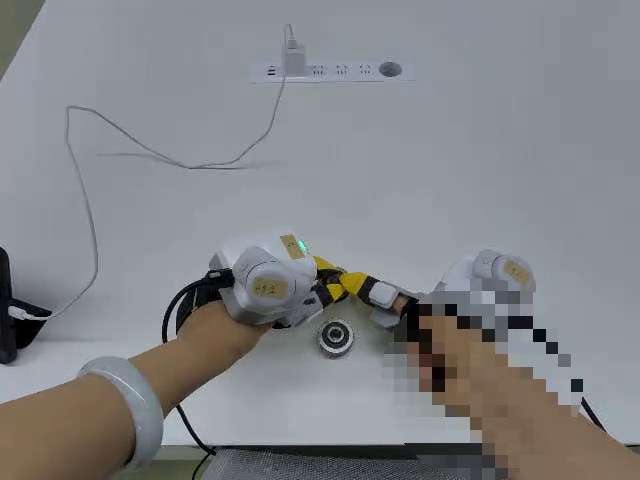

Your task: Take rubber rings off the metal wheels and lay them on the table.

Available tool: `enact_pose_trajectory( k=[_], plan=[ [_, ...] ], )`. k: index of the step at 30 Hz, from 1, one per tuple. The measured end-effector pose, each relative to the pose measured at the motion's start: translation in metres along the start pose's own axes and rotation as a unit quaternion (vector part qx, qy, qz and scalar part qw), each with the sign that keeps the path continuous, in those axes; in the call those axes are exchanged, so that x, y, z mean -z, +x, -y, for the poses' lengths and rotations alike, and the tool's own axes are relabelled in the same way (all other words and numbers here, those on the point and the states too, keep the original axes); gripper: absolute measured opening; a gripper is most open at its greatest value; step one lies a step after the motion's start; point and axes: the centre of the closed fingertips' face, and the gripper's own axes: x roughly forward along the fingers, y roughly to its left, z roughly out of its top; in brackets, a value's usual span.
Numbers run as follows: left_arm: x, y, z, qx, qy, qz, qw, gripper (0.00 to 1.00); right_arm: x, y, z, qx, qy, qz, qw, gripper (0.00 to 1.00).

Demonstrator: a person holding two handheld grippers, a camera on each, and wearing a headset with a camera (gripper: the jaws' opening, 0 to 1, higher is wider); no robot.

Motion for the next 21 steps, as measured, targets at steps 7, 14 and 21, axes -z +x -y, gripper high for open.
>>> enact_pose_trajectory(
  k=[7, 14, 21],
  plan=[
    [0.0001, 0.0002, 0.0, 0.0, 0.001, -0.001, 1.0, 0.12, -0.0016, -0.0004, 0.0024, 0.003, -0.009, -0.001, 1.0, 0.14],
    [0.0003, 0.0003, -0.0002, 0.001, 0.0, 0.0, 1.0, 0.12, -0.0018, -0.0001, 0.0075, 0.012, -0.016, -0.001, 0.9998, 0.08],
    [0.0, 0.0002, 0.0003, 0.001, 0.0, 0.001, 1.0, 0.12, -0.0057, -0.0022, 0.0034, 0.001, -0.018, 0.001, 0.9998, 0.02]
  ],
)
